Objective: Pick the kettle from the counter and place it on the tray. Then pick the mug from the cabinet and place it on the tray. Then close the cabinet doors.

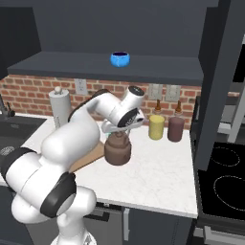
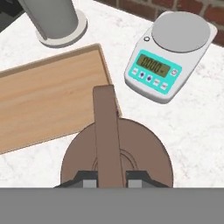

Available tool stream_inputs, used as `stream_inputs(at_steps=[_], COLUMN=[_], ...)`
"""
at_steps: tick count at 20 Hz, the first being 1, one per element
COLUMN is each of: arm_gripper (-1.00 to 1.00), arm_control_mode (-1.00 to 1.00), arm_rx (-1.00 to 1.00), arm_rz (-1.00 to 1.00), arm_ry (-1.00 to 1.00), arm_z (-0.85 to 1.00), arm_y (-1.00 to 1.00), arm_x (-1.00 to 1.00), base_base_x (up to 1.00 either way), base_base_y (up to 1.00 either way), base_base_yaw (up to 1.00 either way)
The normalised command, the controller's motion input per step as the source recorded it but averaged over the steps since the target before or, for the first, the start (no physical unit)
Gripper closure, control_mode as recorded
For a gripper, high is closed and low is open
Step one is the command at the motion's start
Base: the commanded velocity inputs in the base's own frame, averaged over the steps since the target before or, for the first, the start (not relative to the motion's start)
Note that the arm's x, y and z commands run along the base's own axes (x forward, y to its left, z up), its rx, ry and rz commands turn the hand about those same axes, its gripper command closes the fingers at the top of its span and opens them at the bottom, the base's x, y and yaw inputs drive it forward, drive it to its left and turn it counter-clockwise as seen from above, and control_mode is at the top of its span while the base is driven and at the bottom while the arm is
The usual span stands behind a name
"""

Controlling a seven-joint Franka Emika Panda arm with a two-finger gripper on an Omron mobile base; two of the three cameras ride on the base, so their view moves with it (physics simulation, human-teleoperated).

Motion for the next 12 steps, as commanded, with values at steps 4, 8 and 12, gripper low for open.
stream_inputs(at_steps=[4,8,12], arm_gripper=[1.0,1.0,1.0], arm_control_mode=[-1.0,-1.0,-1.0], arm_rx=[0.0,0.0,0.0], arm_rz=[0.06,0.05,0.03], arm_ry=[0.0,0.0,0.0], arm_z=[0.16,0.07,0.03], arm_y=[0.3,0.38,0.43], arm_x=[0.0,0.0,0.0], base_base_x=[0.0,0.0,0.0], base_base_y=[0.0,0.0,0.0], base_base_yaw=[0.0,0.0,0.0])
